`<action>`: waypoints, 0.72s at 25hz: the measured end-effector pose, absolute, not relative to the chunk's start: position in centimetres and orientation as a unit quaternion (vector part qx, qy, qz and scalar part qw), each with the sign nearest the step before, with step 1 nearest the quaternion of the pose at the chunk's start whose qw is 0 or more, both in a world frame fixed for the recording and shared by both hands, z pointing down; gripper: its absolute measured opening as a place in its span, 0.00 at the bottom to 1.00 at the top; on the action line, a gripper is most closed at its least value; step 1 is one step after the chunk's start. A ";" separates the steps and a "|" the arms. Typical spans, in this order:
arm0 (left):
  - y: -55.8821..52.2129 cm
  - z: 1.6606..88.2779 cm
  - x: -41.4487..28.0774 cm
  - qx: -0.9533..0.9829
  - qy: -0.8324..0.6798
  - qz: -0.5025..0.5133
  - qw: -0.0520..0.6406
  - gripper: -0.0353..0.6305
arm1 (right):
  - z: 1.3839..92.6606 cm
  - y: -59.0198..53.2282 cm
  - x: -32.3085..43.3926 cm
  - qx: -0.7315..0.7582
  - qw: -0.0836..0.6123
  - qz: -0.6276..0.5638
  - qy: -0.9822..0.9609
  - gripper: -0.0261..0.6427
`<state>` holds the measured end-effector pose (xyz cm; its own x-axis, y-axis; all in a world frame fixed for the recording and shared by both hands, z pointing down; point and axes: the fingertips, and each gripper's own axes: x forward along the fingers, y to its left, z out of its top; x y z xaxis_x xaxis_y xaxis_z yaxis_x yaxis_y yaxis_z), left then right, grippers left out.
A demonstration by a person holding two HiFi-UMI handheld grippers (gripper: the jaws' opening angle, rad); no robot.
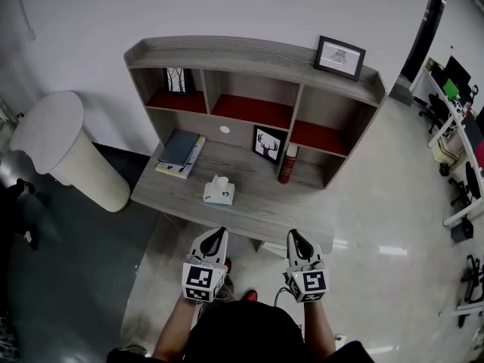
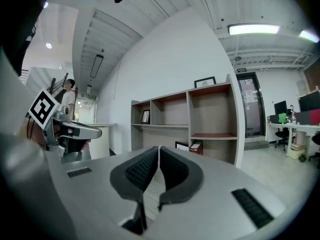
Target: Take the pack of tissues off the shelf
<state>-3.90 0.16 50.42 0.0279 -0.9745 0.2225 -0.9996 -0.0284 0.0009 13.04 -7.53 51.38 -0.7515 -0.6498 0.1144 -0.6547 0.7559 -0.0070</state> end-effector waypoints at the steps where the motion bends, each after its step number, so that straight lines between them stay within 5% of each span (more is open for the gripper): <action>1: 0.3 50.5 -3.8 0.713 -0.692 0.080 0.079 0.06 | 51.3 -7.4 13.1 0.348 0.052 0.024 -0.936 0.09; 18: 1.4 50.5 -3.7 0.710 -0.694 0.081 0.081 0.06 | 51.1 -6.5 13.0 0.341 0.046 0.015 -0.939 0.09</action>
<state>-3.72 1.37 50.48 0.0224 -0.9734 0.2281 -0.9997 -0.0222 0.0033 13.00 -6.52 51.11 -0.7628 -0.6395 0.0958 -0.6422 0.7665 0.0028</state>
